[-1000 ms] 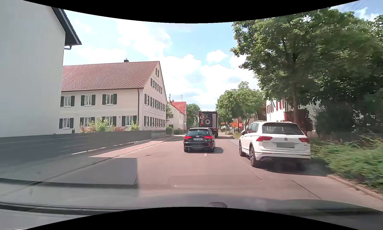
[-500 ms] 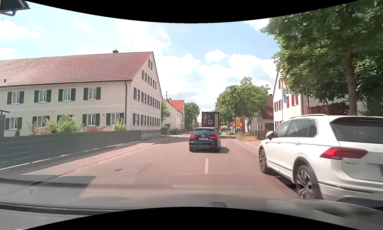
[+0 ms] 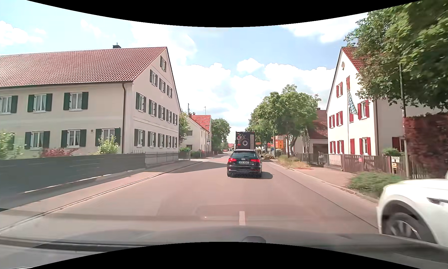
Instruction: Follow the waypoints while adhering to traffic rules and regulations
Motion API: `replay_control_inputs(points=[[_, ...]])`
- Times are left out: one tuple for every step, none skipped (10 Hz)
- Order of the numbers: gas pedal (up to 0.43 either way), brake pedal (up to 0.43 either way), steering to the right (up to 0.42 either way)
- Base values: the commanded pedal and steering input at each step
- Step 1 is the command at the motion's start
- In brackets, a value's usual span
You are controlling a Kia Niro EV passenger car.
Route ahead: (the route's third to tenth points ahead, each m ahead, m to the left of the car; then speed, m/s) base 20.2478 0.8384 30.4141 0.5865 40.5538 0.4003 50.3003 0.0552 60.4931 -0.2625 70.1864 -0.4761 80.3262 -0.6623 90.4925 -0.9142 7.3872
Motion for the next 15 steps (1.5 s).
replay_control_inputs(points=[[0.189, 0.000, 0.035], [0.189, 0.000, 0.035], [0.189, 0.000, 0.035], [0.177, 0.000, 0.034], [0.169, 0.000, 0.034], [0.157, 0.000, 0.034], [0.138, 0.000, 0.033], [0.138, 0.000, 0.033], [0.138, 0.000, 0.032], [0.138, 0.000, 0.031], [0.138, 0.000, 0.029], [0.177, 0.000, 0.022], [0.197, 0.000, 0.017], [0.209, 0.000, 0.012], [0.209, 0.000, 0.010]])
